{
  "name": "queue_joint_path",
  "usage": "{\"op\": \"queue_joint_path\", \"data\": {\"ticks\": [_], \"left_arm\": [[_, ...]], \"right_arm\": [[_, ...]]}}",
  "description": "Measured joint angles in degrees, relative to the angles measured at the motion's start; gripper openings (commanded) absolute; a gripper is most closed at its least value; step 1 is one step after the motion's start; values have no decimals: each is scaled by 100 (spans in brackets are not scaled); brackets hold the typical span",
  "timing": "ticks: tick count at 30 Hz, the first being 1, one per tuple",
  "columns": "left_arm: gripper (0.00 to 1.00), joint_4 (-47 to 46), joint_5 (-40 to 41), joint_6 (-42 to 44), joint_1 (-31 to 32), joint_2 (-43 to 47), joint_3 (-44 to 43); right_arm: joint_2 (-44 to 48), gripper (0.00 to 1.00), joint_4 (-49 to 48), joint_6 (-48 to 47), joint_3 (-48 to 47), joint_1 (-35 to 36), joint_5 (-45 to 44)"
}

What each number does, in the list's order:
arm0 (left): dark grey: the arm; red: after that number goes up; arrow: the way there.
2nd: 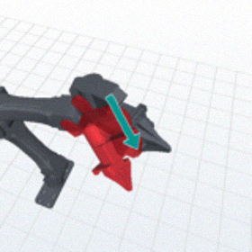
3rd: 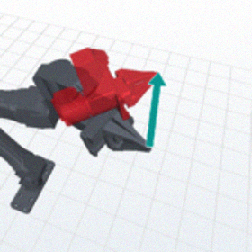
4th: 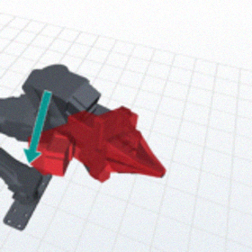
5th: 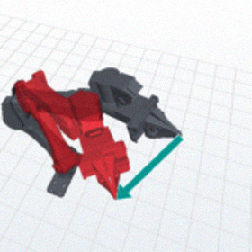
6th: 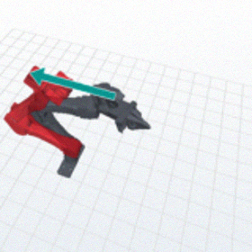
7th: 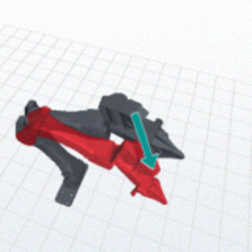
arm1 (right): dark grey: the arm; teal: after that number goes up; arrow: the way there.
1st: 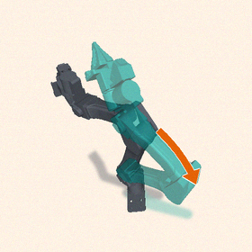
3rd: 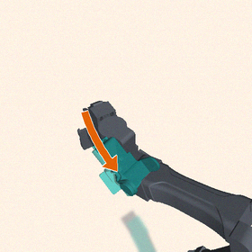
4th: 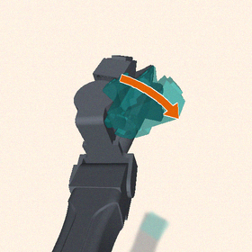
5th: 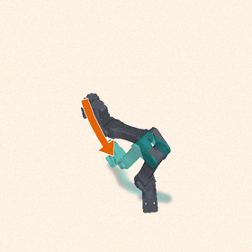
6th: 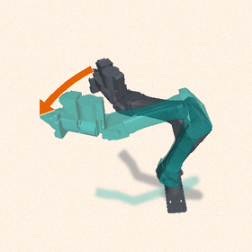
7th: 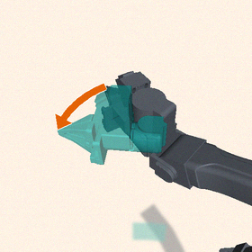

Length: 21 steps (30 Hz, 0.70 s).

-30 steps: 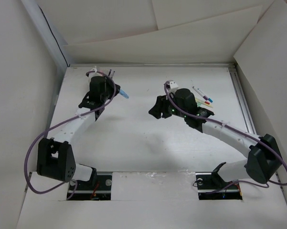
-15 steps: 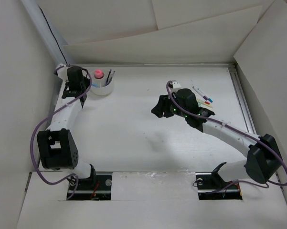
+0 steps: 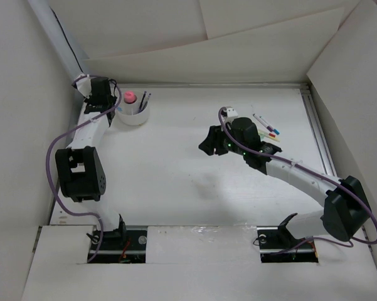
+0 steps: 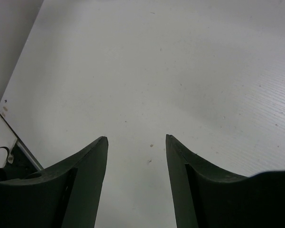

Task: Sort the stationery into containers
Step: Place the stationery into the container

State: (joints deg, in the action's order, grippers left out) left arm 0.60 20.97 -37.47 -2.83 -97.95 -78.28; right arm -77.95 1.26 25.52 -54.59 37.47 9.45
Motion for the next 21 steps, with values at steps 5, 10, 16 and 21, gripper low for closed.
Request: {"op": "queue_joint_path", "data": {"ticks": [5,10,16,21], "left_arm": [[0,7,31,63,0,-369,-221],[0,-59,20,87,0,-612,-361],[0,-216,-42,96,0,-804,-387],[0,-345,-101,96,20,-837,-387]], "right_arm": [[0,58,-35,2,22,0,0],[0,58,-46,2,26,0,0],[-7,58,-72,2,33,-39,-4],[-31,58,-173,26,33,-39,-4]]}}
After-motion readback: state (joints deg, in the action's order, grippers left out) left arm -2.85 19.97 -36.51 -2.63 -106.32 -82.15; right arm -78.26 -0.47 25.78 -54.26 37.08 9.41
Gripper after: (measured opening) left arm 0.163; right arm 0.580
